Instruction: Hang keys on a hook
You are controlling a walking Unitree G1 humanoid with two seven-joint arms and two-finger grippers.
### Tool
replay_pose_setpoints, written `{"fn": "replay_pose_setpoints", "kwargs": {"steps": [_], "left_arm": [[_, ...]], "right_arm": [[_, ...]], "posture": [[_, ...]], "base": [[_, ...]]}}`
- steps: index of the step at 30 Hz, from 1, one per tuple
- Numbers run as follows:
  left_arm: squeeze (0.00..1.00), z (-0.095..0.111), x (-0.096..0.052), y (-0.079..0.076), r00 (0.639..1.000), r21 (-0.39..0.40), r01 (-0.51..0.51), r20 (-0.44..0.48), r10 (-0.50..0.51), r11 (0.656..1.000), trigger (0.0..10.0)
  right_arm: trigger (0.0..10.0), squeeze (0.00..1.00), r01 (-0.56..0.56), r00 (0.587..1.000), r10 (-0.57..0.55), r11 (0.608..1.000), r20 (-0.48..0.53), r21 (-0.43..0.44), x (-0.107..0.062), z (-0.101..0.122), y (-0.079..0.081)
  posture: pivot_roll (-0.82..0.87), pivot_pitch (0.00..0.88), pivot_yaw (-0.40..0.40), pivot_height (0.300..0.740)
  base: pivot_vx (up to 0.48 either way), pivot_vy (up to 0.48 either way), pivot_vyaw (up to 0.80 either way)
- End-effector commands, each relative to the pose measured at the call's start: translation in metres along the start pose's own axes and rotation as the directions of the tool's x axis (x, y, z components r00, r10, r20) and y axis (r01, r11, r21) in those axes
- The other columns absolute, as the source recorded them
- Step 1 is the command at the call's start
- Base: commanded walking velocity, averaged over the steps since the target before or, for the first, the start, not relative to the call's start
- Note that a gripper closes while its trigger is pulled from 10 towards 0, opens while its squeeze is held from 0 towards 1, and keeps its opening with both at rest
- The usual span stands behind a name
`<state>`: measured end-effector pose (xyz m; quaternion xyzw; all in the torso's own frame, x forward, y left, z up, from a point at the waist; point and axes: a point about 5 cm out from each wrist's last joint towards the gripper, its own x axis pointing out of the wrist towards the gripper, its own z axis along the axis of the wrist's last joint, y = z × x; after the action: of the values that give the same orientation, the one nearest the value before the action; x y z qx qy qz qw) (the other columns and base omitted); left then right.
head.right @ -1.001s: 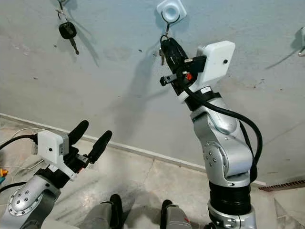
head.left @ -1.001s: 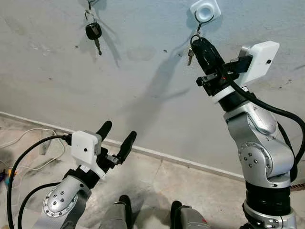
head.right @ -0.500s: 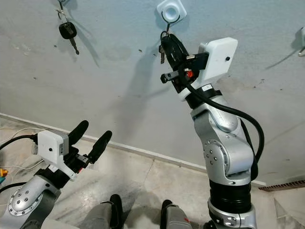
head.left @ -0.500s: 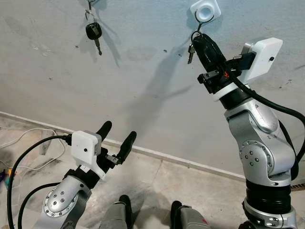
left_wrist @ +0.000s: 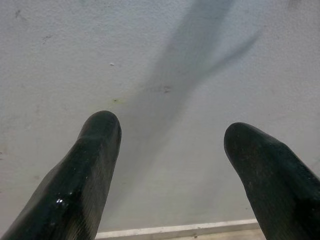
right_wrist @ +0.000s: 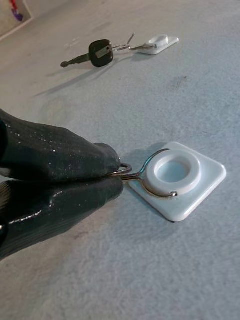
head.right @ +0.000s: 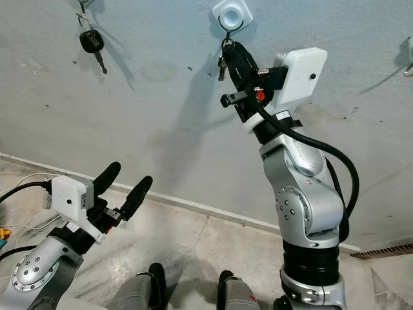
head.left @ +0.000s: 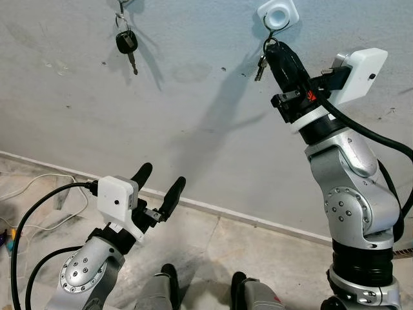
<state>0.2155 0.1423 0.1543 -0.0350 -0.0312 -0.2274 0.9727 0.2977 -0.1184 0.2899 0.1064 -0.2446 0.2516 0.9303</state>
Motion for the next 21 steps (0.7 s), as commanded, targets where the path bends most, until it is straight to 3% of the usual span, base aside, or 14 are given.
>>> {"fn": "replay_pose_setpoints", "kwargs": {"steps": [1,21], "left_arm": [[0.0,-0.003,-0.002,-0.002,1.0,-0.004,0.003,-0.021,-0.003,1.0,10.0],[0.0,-0.006,-0.002,-0.001,1.0,-0.002,0.002,-0.026,-0.002,1.0,10.0]], "right_arm": [[10.0,0.0,0.012,1.0,-0.012,1.0,0.0,0.019,0.001,0.001,-0.002],[10.0,0.0,0.078,0.995,-0.066,0.983,-0.078,0.167,-0.004,-0.019,-0.001]], "posture": [[0.05,0.285,0.027,0.74],[0.05,0.281,0.024,0.74]], "base": [[0.0,0.0,0.0],[0.0,0.0,0.0]]}}
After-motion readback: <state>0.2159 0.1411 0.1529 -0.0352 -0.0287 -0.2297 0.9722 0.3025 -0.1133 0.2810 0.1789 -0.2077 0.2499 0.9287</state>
